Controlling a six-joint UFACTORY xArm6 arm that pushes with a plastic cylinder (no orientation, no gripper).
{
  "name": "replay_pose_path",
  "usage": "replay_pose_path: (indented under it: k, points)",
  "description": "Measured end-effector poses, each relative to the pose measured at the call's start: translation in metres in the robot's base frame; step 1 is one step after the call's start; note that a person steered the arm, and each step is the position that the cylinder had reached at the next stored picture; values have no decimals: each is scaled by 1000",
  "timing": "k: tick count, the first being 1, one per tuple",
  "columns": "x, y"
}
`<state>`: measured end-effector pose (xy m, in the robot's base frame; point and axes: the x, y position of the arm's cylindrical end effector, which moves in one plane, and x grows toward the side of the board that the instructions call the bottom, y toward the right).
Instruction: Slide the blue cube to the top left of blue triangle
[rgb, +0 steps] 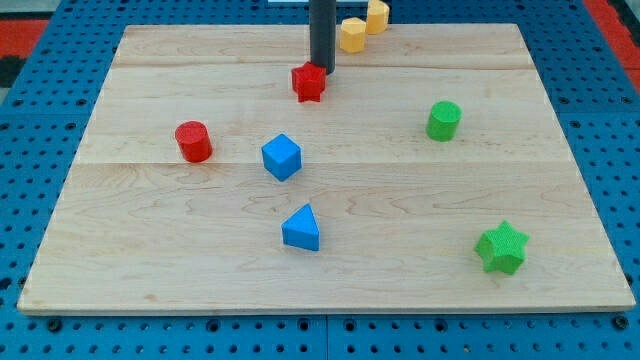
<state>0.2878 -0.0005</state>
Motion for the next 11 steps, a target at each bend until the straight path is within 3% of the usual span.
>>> replay_pose_path:
  k: [2,4,6,7,8,9,10,11]
  points:
    - [100,-106]
    - [77,-73]
    - [156,-30]
    - [169,-34]
    - [168,-79]
    - [180,-52]
    - [164,-56]
    - [91,-18]
